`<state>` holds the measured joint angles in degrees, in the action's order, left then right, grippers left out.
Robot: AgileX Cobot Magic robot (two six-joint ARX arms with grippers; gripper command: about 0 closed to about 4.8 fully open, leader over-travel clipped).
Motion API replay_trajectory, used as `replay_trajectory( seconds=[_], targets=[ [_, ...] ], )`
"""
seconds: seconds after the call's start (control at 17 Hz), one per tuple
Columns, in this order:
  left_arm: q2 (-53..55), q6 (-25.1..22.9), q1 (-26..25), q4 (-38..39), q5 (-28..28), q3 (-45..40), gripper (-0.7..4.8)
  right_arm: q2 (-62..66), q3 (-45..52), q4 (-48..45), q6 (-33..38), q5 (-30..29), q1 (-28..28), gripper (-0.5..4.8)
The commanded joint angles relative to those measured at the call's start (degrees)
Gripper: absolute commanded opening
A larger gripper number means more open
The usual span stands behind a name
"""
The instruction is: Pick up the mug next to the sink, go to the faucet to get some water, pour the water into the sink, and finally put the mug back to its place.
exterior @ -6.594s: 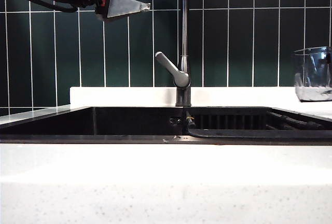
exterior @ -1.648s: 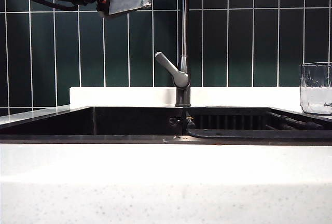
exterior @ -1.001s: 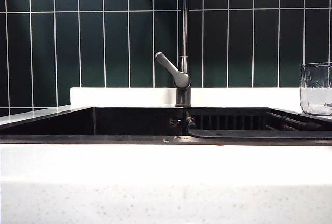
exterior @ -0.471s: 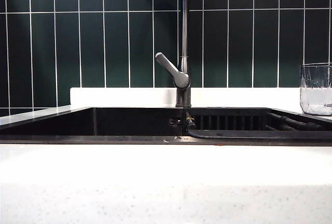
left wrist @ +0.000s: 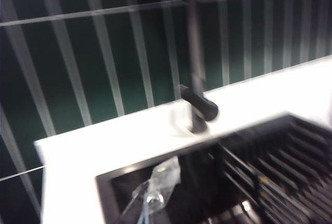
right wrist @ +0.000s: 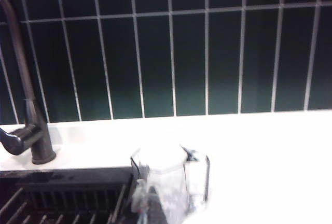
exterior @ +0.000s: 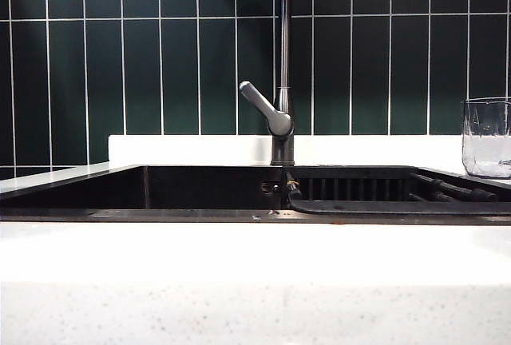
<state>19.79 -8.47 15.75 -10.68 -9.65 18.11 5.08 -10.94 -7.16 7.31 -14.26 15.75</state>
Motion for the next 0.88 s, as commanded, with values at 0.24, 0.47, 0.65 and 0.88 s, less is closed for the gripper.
replay_trajectory(
  seconds=[0.24, 0.47, 0.65, 0.88],
  targets=[
    [-19.74, 7.72, 0.26, 0.44, 9.90, -13.00, -0.06, -4.92, 3.06, 4.31, 1.27, 1.31, -4.09, -0.06],
    [-19.76, 5.35, 0.26, -3.96, 13.99, -16.94, -0.06, -4.92, 3.58, 3.76, -3.96, 5.25, -10.01, -0.06],
    [-19.76, 1.29, 0.20, -4.92, 24.09, -17.70, -0.06, -4.92, 5.53, 1.62, -5.51, 21.62, -16.24, -0.06],
    [-19.76, -0.09, 0.20, -6.95, 18.29, -17.70, -0.06, -4.92, 8.70, -5.05, -8.87, 23.10, -19.87, -0.06]
  ],
)
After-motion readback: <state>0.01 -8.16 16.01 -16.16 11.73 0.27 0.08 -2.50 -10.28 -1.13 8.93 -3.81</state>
